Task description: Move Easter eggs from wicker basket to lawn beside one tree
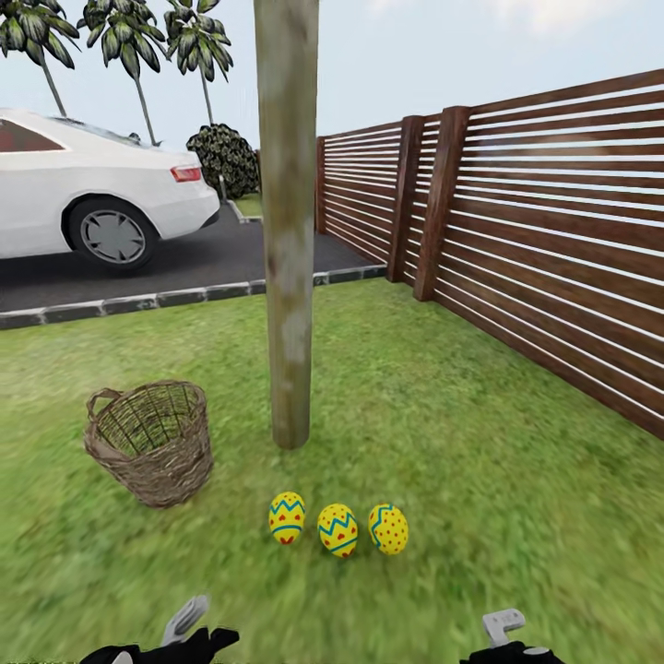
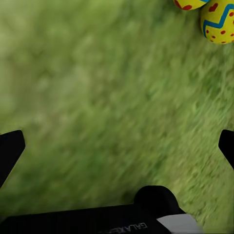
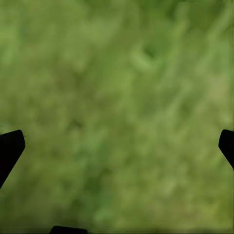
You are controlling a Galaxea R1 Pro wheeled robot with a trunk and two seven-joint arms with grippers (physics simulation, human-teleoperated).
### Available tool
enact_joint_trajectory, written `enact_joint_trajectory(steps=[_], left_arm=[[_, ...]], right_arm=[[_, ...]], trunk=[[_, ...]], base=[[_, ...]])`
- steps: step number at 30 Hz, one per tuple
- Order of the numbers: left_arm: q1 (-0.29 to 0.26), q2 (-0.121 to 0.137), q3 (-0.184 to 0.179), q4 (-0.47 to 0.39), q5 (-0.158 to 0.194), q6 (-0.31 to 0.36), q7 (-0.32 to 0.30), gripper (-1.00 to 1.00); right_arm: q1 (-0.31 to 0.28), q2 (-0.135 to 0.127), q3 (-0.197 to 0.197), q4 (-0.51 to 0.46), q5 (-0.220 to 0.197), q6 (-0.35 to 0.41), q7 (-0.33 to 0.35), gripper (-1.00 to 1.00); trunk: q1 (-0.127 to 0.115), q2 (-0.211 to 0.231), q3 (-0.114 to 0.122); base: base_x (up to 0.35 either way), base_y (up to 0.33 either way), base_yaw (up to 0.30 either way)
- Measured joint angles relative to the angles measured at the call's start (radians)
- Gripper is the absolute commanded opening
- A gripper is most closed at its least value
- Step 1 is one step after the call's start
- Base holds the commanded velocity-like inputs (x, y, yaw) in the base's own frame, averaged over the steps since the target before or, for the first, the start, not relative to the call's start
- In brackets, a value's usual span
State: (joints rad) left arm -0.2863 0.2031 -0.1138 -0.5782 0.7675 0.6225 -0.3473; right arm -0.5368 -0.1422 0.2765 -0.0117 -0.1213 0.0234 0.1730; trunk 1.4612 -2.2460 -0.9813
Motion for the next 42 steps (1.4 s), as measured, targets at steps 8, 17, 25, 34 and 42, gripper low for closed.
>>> enact_joint_trajectory(steps=[8,17,25,34,42], left_arm=[[0.0,-0.002,0.0,0.03,-0.025,-0.001,0.0,1.0],[0.0,-0.003,-0.013,0.048,-0.028,-0.001,0.0,1.0],[0.0,-0.003,-0.014,0.078,-0.029,-0.002,0.0,1.0],[0.0,-0.024,-0.014,0.103,-0.111,-0.044,0.001,1.0],[0.0,-0.025,-0.014,0.164,-0.12,-0.078,0.001,1.0]], right_arm=[[0.011,0.0,-0.001,0.009,0.0,-0.002,0.0,1.0],[0.029,-0.001,-0.001,0.013,0.0,-0.003,0.0,1.0],[0.037,-0.001,-0.001,0.013,-0.004,-0.003,0.001,1.0],[0.05,0.006,-0.001,0.013,0.0,-0.004,0.0,1.0],[0.077,0.007,-0.001,0.036,-0.007,-0.007,0.001,1.0]], trunk=[[-0.031,0.056,0.013],[-0.065,0.119,0.027],[-0.096,0.175,0.046],[-0.13,0.238,0.073],[-0.161,0.294,0.099]], base=[[0.0,0.0,0.089],[0.0,0.0,0.035],[0.0,0.0,-0.122],[0.0,0.0,-0.003],[0.0,0.0,-0.092]])
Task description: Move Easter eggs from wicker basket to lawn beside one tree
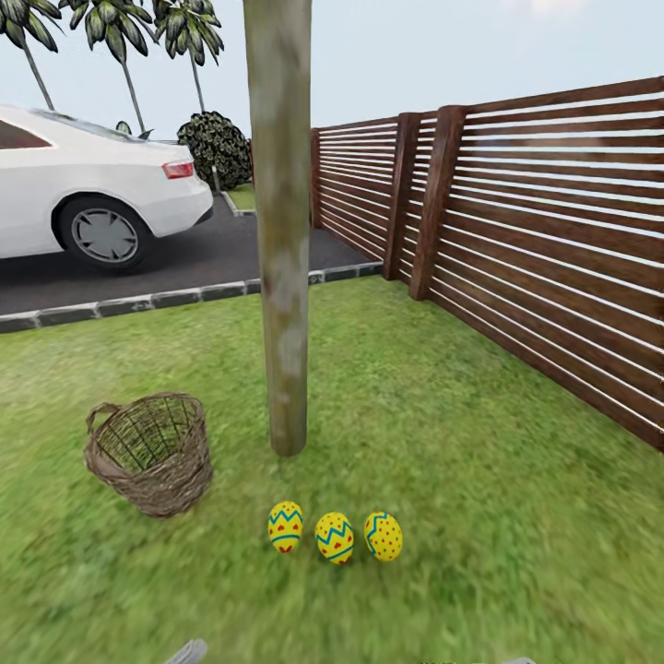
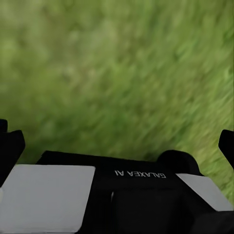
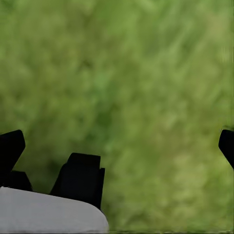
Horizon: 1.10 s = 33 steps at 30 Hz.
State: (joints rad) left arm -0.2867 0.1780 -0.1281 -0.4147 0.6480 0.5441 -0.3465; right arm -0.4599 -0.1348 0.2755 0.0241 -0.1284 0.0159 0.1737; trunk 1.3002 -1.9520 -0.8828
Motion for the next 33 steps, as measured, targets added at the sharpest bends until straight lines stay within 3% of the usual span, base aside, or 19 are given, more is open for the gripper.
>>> enact_joint_trajectory(steps=[9,21,23,28,33], left_arm=[[0.0,-0.001,0.0,0.064,-0.002,-0.05,-0.001,1.0],[0.0,-0.001,0.001,0.092,-0.005,-0.084,0.0,1.0],[0.0,-0.002,-0.043,0.129,-0.005,-0.168,0.0,1.0],[0.0,-0.032,-0.14,0.174,-0.003,-0.267,0.001,1.0],[0.0,-0.036,-0.154,0.178,-0.003,-0.277,0.001,1.0]], right_arm=[[0.015,0.001,-0.001,0.004,-0.002,-0.003,0.0,1.0],[0.019,0.006,-0.003,0.003,-0.002,-0.003,0.0,1.0],[0.019,0.006,-0.003,0.003,-0.002,-0.004,0.0,1.0],[0.019,0.006,-0.003,0.004,-0.002,-0.026,0.0,1.0],[0.02,0.006,-0.002,0.004,-0.002,-0.032,0.0,1.0]], trunk=[[-0.034,0.063,0.025],[-0.081,0.147,0.044],[-0.088,0.161,0.047],[-0.107,0.196,0.055],[-0.127,0.231,0.062]], base=[[0.0,0.0,-0.219],[0.0,0.0,-0.021],[0.0,0.0,0.0],[0.0,0.0,0.0],[0.0,0.0,0.0]])
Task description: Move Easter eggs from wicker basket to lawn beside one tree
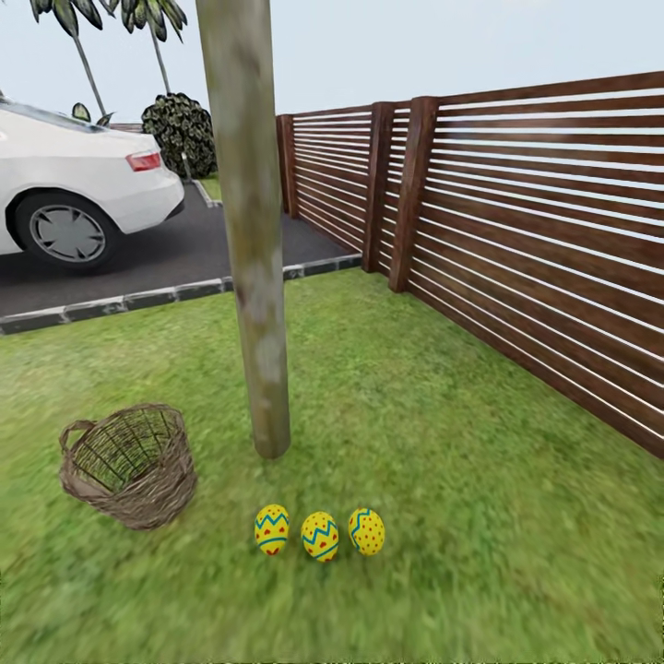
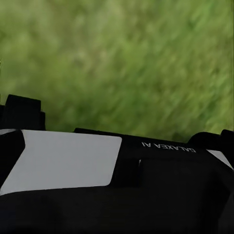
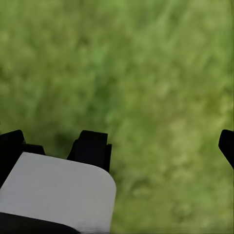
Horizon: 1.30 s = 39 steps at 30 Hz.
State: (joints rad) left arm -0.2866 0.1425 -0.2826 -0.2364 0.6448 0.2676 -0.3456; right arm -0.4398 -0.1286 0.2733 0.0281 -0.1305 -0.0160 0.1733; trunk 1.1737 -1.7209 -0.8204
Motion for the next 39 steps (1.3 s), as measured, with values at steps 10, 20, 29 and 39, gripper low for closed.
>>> enact_joint_trajectory(steps=[10,20,29,39], left_arm=[[0.0,-0.001,0.001,0.053,-0.002,-0.085,0.0,1.0],[0.0,-0.017,0.001,0.06,-0.002,-0.099,0.06,1.0],[0.0,-0.029,0.001,0.062,-0.002,-0.102,0.103,1.0],[0.0,-0.043,0.001,0.117,-0.003,-0.161,0.114,1.0]], right_arm=[[0.018,0.001,0.001,0.0,0.002,-0.014,-0.001,1.0],[0.034,0.001,0.001,0.0,0.003,-0.049,-0.002,1.0],[0.046,0.001,0.001,0.0,0.003,-0.093,-0.002,1.0],[0.063,0.016,0.001,0.0,0.011,-0.106,-0.002,1.0]], trunk=[[-0.038,0.07,0.015],[-0.077,0.14,0.031],[-0.111,0.203,0.045],[-0.15,0.273,0.06]], base=[[0.0,0.0,0.0],[0.0,0.0,0.0],[0.0,0.0,0.0],[0.0,0.0,0.0]])
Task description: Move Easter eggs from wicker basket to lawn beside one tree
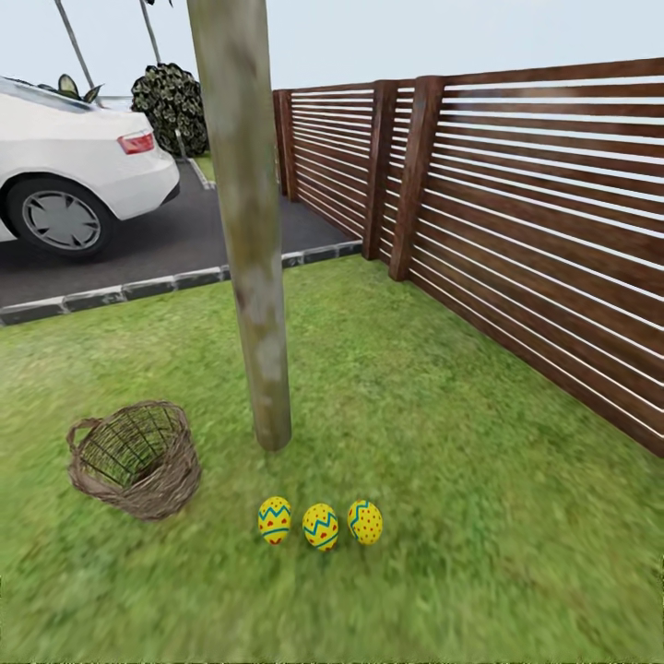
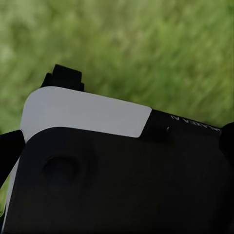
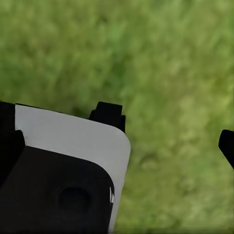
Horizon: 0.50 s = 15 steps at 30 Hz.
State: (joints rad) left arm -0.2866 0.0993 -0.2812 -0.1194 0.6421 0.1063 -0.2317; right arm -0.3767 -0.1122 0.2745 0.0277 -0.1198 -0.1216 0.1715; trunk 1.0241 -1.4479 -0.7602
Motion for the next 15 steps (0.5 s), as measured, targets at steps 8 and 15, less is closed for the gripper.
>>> enact_joint_trajectory(steps=[8,15], left_arm=[[0.0,0.0,0.001,0.01,0.001,-0.001,-0.001,1.0],[0.0,0.0,0.001,0.022,0.002,-0.001,-0.001,1.0]], right_arm=[[0.019,0.013,0.0,0.0,-0.001,0.0,0.0,1.0],[0.022,0.02,0.0,-0.001,0.0,0.002,0.001,1.0]], trunk=[[-0.031,0.056,0.013],[-0.031,0.056,0.009]], base=[[0.0,0.0,0.025],[0.0,0.0,0.019]])
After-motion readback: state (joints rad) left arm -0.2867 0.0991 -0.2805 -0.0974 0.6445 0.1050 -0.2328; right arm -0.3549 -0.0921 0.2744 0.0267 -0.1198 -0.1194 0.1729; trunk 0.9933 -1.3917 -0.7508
